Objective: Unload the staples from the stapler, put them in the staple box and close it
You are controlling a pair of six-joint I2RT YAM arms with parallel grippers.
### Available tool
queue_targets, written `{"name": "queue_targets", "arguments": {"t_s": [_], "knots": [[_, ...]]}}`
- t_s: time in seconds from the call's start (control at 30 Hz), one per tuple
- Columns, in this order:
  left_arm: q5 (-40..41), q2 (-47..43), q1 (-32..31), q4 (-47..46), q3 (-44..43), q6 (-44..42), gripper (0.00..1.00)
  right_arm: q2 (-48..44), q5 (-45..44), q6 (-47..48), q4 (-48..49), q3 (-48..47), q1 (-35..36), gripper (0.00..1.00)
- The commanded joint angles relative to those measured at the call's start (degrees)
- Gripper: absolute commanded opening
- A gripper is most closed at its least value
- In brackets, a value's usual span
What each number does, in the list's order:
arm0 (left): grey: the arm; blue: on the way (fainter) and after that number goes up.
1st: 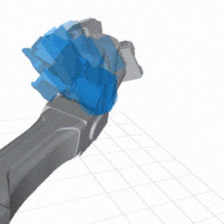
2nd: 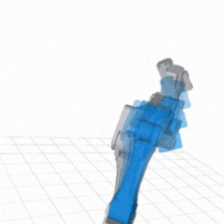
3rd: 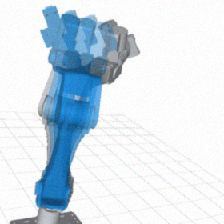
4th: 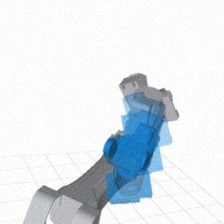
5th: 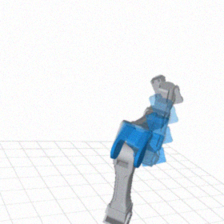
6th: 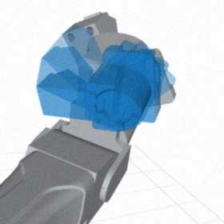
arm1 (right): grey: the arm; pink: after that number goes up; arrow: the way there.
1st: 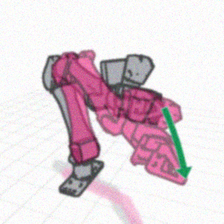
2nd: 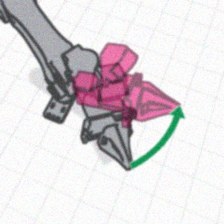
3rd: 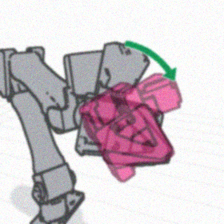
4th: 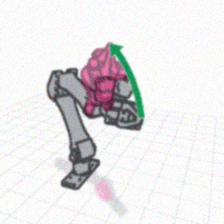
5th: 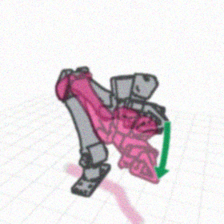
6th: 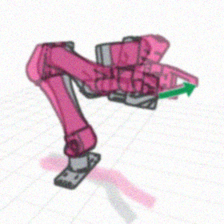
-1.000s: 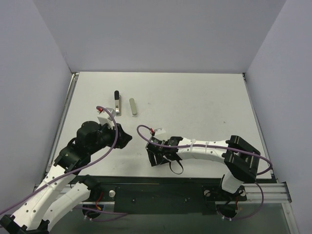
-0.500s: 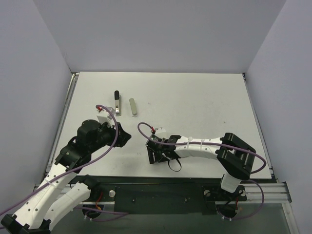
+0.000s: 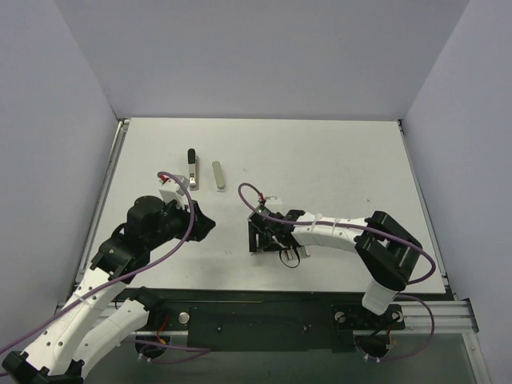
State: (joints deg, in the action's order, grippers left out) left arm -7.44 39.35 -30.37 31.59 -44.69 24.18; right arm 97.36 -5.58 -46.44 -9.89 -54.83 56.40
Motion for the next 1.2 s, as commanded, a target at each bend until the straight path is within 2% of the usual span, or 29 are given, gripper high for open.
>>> {"name": "queue_targets", "arguments": {"t_s": [0.0, 0.37, 0.63, 1.17], "knots": [[-0.8, 0.0, 0.6, -0.7, 0.0, -0.4, 0.61, 1.5, -0.2, 0.6, -0.7, 0.5, -1.8, 0.68], [-1.6, -0.2, 1.2, -0.8, 0.0, -0.4, 0.61, 4.9, -0.1, -3.1, -1.2, -2.5, 4.6, 0.68], [-1.9, -0.6, 1.2, -0.9, 0.1, -0.4, 0.61, 5.9, -1.6, -8.8, -1.6, -3.0, 4.9, 0.68], [-2.1, -0.9, 1.1, -1.2, 0.3, -0.5, 0.61, 10.6, -2.5, -10.7, -1.8, -7.3, 4.4, 0.66]]}}
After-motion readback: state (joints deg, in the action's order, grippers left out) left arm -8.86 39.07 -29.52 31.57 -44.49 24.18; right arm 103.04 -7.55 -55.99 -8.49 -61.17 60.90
